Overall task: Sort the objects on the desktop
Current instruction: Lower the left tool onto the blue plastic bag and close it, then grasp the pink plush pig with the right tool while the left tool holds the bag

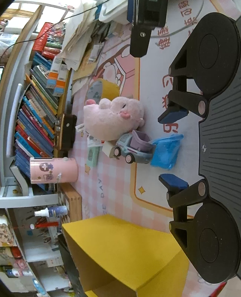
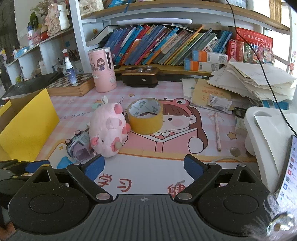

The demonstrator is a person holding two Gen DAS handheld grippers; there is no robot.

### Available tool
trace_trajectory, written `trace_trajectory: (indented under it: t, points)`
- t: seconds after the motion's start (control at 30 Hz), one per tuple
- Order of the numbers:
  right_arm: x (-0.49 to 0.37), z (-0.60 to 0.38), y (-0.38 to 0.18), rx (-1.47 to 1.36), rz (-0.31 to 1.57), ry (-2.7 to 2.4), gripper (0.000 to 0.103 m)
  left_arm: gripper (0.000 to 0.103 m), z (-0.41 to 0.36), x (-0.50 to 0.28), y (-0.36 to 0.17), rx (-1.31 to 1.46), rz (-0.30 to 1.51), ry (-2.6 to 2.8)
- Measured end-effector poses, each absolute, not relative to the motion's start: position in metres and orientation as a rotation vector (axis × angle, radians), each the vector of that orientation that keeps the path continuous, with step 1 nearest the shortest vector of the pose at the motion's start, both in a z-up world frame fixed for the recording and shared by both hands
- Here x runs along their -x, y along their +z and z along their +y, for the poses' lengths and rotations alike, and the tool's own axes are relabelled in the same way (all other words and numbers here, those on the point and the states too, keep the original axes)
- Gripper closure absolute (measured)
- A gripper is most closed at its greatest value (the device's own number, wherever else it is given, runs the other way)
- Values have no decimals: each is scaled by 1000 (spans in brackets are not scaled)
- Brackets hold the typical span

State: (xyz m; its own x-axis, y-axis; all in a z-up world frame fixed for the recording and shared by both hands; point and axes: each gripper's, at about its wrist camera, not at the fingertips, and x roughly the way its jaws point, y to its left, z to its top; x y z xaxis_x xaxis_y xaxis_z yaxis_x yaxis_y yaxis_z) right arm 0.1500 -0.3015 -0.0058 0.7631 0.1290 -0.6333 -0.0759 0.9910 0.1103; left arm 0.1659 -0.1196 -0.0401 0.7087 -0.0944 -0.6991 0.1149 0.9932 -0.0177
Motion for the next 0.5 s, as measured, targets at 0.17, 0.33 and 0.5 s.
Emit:
trace_trajectory:
  t: [0.17,0.33,0.5]
  points:
    - [-159,-301,-6,-73,696,120,10,49,-121,-183,-52,-30,809,-94]
    - [-166,-300,-7,-66,699,135,10,61,-120,-191,-63,-46,826,-72]
    - [-178,-297,-9,-69,706,165,10,64,-113,-190,-56,11,837,-76]
